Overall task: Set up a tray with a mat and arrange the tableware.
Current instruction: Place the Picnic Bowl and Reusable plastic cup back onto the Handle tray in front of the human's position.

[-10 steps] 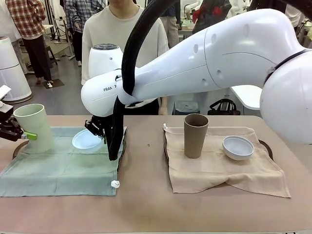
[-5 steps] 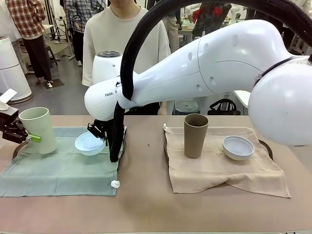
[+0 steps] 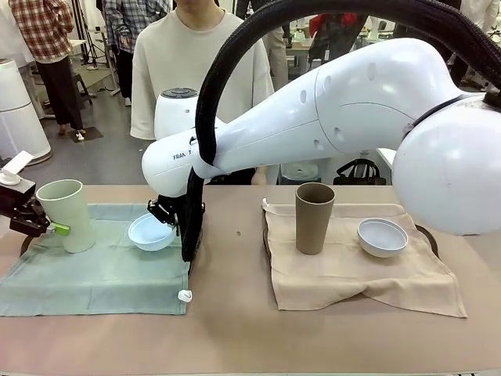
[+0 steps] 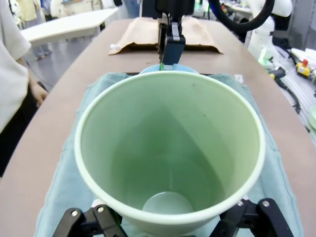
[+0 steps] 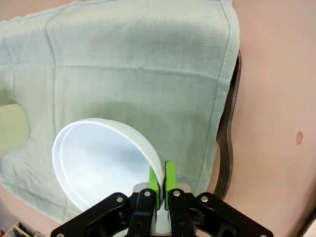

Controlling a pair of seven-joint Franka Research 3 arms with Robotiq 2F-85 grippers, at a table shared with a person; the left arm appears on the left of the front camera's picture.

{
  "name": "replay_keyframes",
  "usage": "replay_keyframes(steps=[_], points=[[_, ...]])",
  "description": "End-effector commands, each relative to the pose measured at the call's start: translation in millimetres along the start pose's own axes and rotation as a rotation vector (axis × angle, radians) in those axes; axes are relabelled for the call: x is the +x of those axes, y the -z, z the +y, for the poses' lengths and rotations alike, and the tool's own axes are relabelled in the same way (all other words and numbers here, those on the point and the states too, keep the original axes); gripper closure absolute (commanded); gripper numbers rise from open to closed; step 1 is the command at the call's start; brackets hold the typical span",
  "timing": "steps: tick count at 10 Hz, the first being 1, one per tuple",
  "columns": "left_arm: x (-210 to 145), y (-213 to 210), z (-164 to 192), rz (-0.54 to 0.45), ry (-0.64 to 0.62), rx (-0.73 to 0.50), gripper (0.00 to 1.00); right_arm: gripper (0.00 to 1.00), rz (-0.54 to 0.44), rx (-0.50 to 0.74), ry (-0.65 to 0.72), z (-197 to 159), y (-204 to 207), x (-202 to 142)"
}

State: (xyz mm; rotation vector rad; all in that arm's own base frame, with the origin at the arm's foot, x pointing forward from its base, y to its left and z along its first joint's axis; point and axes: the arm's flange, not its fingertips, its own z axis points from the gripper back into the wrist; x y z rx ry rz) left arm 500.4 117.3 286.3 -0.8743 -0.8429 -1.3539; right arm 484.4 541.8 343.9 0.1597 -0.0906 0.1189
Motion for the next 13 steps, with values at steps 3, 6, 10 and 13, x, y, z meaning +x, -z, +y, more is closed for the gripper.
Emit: replay_keyframes(steps=[3, 6, 10, 13], points=[[1.4, -2.3, 0.9, 0.003, 0.032, -0.010, 0.00, 0.00, 0.010, -0.022, 0.006, -1.4, 2.7, 1.1], [4.7, -15.2, -7.4, 0.049, 0.001, 0.008, 0.00, 0.41, 0.001, -0.090, 0.024, -3.2, -23.3, -13.4], [17.9, -46.7, -13.1, 0.286, -0.158, 0.090, 0.00, 0.34, -0.064, -0.180, -0.004, -0.8, -92.1, -49.9], [81.9, -76.3, -38.2, 0.559, -0.217, 0.254, 0.00, 0.34, -0.124, -0.201, 0.036, -11.2, -149.0, -77.5]])
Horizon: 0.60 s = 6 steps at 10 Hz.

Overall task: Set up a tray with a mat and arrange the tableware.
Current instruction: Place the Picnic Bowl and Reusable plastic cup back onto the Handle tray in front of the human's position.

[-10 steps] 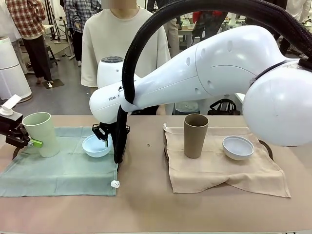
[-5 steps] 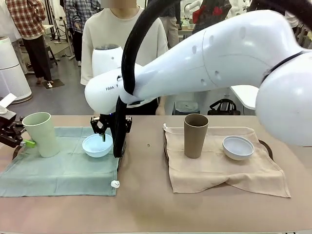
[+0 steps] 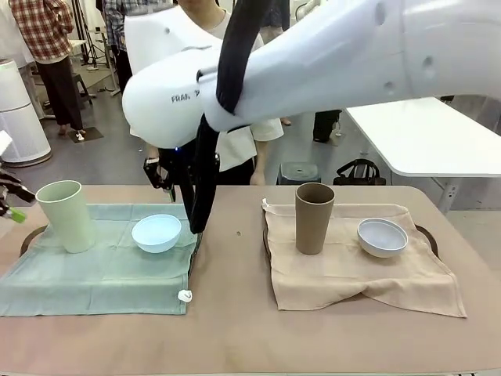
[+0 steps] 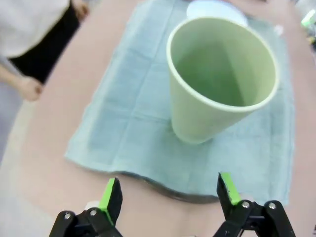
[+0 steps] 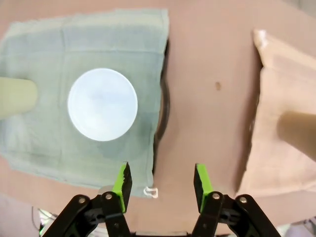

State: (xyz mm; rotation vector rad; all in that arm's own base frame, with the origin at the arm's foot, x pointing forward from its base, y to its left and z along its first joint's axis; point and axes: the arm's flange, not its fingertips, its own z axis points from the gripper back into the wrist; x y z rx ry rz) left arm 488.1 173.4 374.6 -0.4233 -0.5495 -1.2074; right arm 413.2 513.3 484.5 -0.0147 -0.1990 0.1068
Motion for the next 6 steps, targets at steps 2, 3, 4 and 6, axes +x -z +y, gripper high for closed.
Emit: replay_keyframes(steps=[2, 3, 4, 6], points=[[67.4, -38.5, -73.9, 0.306, -0.048, 0.164, 0.00, 0.34, -0.038, -0.025, 0.064, -23.1, -24.5, -29.1], [81.3, -45.9, -95.4, 0.393, -0.106, 0.214, 0.00, 0.34, -0.029, -0.035, 0.057, -32.9, -36.1, -38.1], [91.3, -47.6, -114.1, 0.483, -0.156, 0.343, 0.00, 0.34, -0.027, -0.044, 0.013, -47.1, -48.9, -48.9], [121.2, -48.2, -150.1, 0.549, -0.214, 0.504, 0.00, 0.34, -0.049, -0.052, -0.006, -72.7, -75.4, -70.8]])
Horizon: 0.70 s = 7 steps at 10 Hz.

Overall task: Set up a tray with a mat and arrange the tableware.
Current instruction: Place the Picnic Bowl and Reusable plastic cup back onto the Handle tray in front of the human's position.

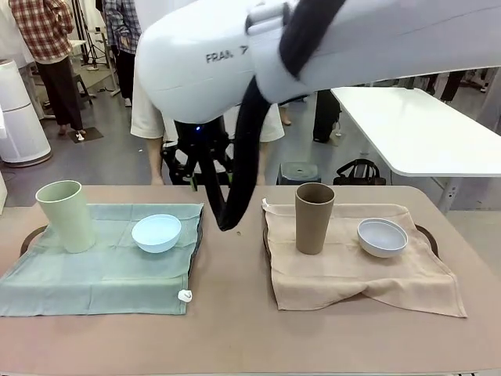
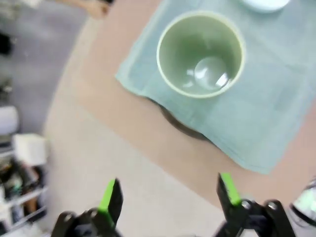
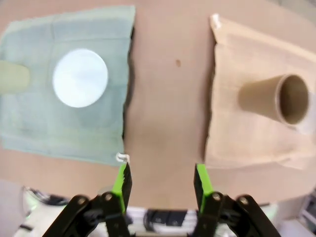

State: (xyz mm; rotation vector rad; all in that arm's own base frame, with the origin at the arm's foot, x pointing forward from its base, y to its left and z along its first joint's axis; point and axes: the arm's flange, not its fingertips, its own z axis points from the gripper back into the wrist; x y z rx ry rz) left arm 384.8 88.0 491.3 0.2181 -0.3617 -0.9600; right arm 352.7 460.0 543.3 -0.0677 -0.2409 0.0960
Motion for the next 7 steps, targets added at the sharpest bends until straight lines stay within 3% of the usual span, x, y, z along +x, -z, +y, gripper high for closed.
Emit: replay_keyframes(steps=[1, 3, 4, 5, 6, 7], points=[[24.0, -12.0, -41.4, 0.085, -0.088, 0.043, 0.00, 0.34, -0.013, -0.005, -0.019, -37.9, -14.8, -28.0], [50.9, -25.8, -61.4, 0.052, -0.186, 0.076, 0.00, 0.34, -0.034, 0.013, -0.033, -70.7, -37.0, -50.8], [66.1, -33.8, -66.2, 0.016, -0.234, 0.022, 0.00, 0.34, -0.053, 0.033, -0.028, -85.9, -46.2, -60.8], [82.7, -47.3, -68.4, -0.056, -0.316, -0.056, 0.00, 0.13, -0.048, 0.064, -0.035, -99.3, -51.6, -71.7], [96.6, -53.3, -63.0, -0.092, -0.358, -0.108, 0.00, 0.13, -0.041, 0.082, -0.026, -110.3, -53.4, -75.6], [106.2, -54.3, -59.9, -0.126, -0.399, -0.134, 0.00, 0.00, -0.021, 0.100, -0.046, -119.8, -53.1, -80.1]])
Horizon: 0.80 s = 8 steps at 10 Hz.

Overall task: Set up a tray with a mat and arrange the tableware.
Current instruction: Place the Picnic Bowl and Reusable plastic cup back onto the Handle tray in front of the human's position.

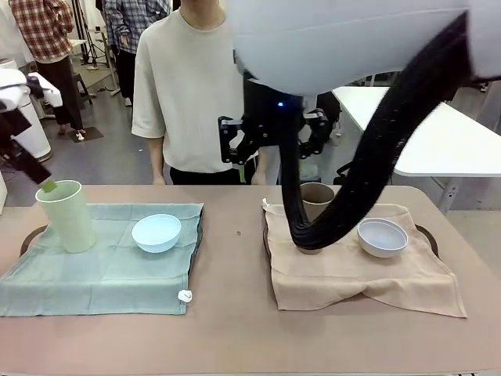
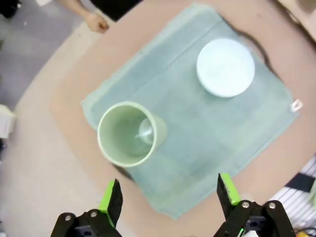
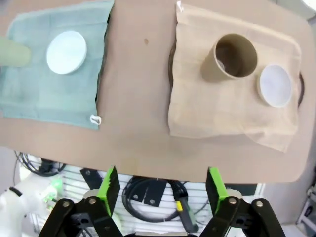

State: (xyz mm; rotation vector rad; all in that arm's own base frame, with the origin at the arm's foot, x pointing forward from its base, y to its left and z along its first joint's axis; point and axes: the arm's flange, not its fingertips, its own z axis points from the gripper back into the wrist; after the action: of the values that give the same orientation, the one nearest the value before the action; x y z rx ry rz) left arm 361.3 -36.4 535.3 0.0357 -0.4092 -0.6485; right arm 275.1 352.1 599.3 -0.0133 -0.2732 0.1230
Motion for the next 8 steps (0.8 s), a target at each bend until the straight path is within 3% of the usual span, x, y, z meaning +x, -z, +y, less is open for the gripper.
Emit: replay_keyframes(steps=[1, 2, 3, 4, 8], points=[[18.2, -3.2, 13.0, -0.099, -0.094, -0.064, 0.00, 0.09, 0.026, 0.060, -0.026, -24.2, 15.0, -8.7], [19.5, -2.3, 11.7, -0.104, -0.122, -0.057, 0.00, 0.00, 0.049, 0.069, -0.031, -29.6, 22.4, -4.6], [9.9, -5.3, 2.9, -0.041, -0.044, -0.039, 0.00, 0.00, 0.076, 0.065, -0.025, -31.9, 33.2, 4.2], [9.9, -5.3, 2.9, -0.041, -0.044, -0.039, 0.00, 0.00, 0.030, 0.033, -0.011, -19.5, 8.0, -5.5], [9.9, -5.3, 2.9, -0.041, -0.044, -0.039, 0.00, 0.00, 0.030, 0.033, -0.011, -19.5, 8.0, -5.5]])
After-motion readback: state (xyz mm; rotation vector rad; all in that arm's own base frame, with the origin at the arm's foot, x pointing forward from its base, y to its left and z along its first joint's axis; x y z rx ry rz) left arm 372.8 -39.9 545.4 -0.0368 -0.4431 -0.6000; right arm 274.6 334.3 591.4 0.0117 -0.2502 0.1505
